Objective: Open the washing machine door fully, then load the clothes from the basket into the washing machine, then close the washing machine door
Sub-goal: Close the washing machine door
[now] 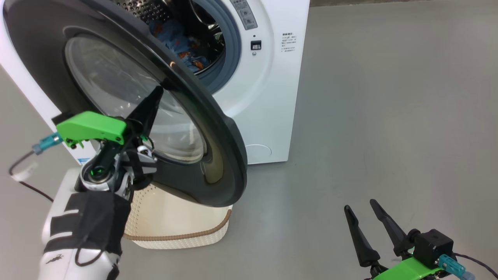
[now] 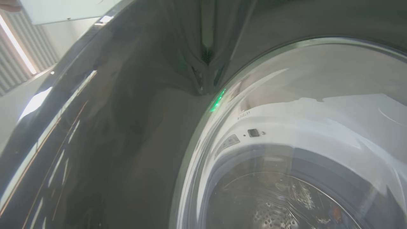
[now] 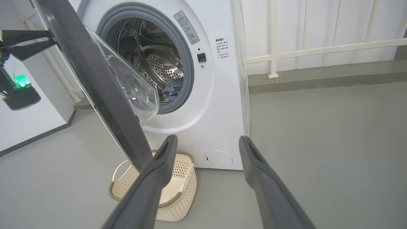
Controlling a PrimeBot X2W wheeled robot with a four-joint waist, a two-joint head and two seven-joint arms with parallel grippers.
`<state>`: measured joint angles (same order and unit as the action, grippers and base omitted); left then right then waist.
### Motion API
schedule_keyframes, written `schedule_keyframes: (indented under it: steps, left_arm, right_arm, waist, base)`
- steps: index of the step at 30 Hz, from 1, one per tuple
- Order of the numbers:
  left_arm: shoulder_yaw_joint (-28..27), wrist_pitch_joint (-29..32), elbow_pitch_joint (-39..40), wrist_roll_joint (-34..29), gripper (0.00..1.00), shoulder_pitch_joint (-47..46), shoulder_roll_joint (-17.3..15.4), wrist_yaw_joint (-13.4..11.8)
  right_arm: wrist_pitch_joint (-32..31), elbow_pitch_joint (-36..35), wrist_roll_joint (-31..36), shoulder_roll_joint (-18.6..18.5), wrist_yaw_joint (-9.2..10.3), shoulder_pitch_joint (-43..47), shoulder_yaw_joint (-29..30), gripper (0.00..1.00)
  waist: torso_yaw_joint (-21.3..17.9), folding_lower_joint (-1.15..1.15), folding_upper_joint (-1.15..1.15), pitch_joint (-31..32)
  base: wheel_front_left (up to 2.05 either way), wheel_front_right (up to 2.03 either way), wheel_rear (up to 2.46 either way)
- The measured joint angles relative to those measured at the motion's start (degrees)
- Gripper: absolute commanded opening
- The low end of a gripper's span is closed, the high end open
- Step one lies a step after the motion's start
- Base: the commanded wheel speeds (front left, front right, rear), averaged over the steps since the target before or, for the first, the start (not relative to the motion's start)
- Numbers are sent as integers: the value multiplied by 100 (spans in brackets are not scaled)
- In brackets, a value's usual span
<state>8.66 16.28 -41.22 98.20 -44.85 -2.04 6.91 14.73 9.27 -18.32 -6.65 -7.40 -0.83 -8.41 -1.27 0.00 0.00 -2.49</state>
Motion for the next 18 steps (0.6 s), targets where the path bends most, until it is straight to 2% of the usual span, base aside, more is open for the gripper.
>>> schedule_keyframes:
  steps: [5, 7, 8, 9, 11, 18]
  left_arm:
    - [509, -375, -34, -942, 0, 35, -288, 2]
    - [770, -604, -33, -1407, 36, 118, -485, 19]
    - [887, -740, -32, -1658, 75, 193, -586, 18]
    - [961, -864, -23, -1848, 100, 295, -670, 16]
    - [1011, -971, -5, -1962, 100, 408, -740, -9]
    - [1543, -1848, 590, -3078, 100, 1172, -1143, -337]
  right_arm:
    - [0, 5, 0, 10, 0, 97, 33, 100]
    - [0, 8, 0, 21, 0, 116, 66, 100]
    - [0, 7, 0, 27, 0, 121, 86, 100]
    - [0, 1, 0, 35, 0, 143, 109, 100]
    - [0, -1, 0, 43, 0, 191, 129, 100]
    - [0, -67, 64, 38, 0, 403, 232, 100]
  waist:
    - [15, 0, 0, 65]
    - [20, 0, 0, 115]
    - [23, 0, 0, 143]
    - [26, 0, 0, 170]
    - [30, 0, 0, 196]
    - [91, 0, 0, 323]
  base:
    - [0, 0, 0]
    - [0, 0, 0]
    - [0, 0, 0]
    - [0, 0, 0]
    - [0, 0, 0]
    - [0, 0, 0]
